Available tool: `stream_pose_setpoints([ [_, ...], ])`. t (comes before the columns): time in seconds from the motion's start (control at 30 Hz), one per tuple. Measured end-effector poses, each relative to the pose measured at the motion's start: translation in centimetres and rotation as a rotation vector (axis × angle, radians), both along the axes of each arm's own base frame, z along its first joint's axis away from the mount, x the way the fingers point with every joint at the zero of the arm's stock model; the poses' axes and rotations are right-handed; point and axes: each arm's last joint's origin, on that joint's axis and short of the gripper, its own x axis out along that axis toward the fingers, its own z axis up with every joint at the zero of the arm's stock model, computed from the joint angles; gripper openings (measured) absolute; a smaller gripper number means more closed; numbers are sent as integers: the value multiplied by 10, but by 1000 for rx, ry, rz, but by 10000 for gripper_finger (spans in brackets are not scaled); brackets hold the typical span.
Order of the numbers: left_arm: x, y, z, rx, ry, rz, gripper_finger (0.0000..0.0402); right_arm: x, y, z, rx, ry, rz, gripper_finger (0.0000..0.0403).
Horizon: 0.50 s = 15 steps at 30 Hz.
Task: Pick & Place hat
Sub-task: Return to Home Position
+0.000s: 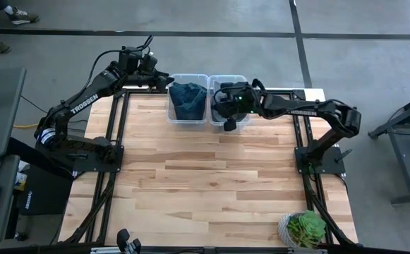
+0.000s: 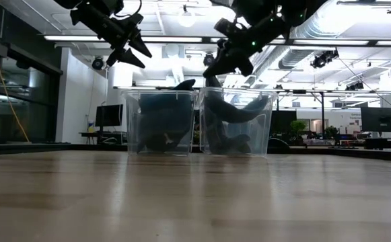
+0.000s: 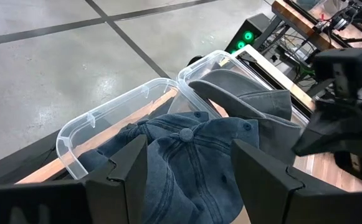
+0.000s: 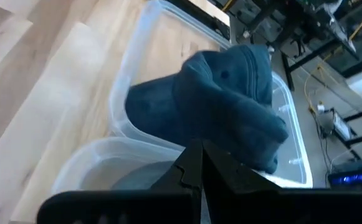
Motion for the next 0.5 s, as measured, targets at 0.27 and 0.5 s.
stream_pose_setpoints([
  [0.27,0,0,0,0,0,0,193,-3,-25,-11,95,-20,-123,0],
  [0.5,0,0,0,-1,0,-1,193,-7,-45,-29,183,24,-205,0],
])
